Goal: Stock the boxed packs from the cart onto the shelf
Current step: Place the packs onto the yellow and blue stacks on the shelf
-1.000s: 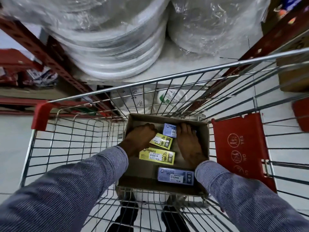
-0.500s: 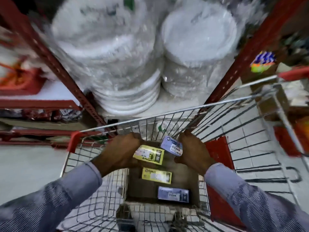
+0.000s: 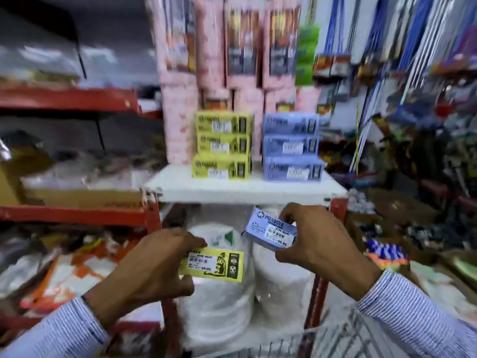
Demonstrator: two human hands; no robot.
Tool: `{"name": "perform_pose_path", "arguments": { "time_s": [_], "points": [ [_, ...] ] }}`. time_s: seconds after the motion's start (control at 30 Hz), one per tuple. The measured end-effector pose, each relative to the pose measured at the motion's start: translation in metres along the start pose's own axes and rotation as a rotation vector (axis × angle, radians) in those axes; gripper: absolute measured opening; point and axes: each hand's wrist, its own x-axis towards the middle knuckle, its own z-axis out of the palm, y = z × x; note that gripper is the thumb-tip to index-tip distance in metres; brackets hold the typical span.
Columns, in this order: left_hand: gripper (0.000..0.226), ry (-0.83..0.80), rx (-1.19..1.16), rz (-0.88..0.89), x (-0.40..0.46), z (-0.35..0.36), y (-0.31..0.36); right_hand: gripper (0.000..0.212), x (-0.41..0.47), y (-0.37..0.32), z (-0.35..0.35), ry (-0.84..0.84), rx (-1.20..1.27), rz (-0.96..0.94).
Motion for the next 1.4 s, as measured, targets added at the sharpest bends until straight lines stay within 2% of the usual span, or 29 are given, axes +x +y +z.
{"name": "perform_pose_path", "arguments": {
  "time_s": [0.1, 0.17, 0.27, 0.37, 0.6, 0.8, 1.27, 1.4],
  "points": [
    [0.064, 0.116, 0.019, -0.006, 0.014, -0.047, -0.005, 0.051, 0.017, -0.01, -0.046, 0.106, -0.033, -0.017],
    [0.069, 0.193, 0.025, -0.019, 0.024, -0.068, -0.009, 0.053, 0.028, -0.011, -0.067, 0.183, -0.055, -0.014],
    [0.073, 0.306, -0.003, 0.0, 0.045, -0.086, -0.017, 0.055, 0.048, -0.007, -0.086, 0.277, -0.094, -0.004],
    [0.068, 0.35, -0.013, -0.027, 0.074, -0.094, -0.024, 0.055, 0.071, 0.003, -0.092, 0.317, -0.134, -0.002],
    [0.054, 0.375, -0.028, -0.003, 0.138, -0.086, -0.029, 0.052, 0.116, 0.024, -0.076, 0.301, -0.25, -0.031],
    [0.06, 0.328, -0.021, -0.009, 0.17, -0.068, -0.036, 0.043, 0.141, 0.033, -0.053, 0.252, -0.368, -0.048],
    [0.045, 0.267, -0.066, -0.074, 0.182, -0.065, -0.04, 0.047, 0.152, 0.041, -0.049, 0.259, -0.223, 0.004],
    [0.05, 0.255, -0.108, -0.115, 0.183, -0.064, -0.043, 0.05, 0.149, 0.044, -0.044, 0.265, -0.218, -0.002]
  ]
}}
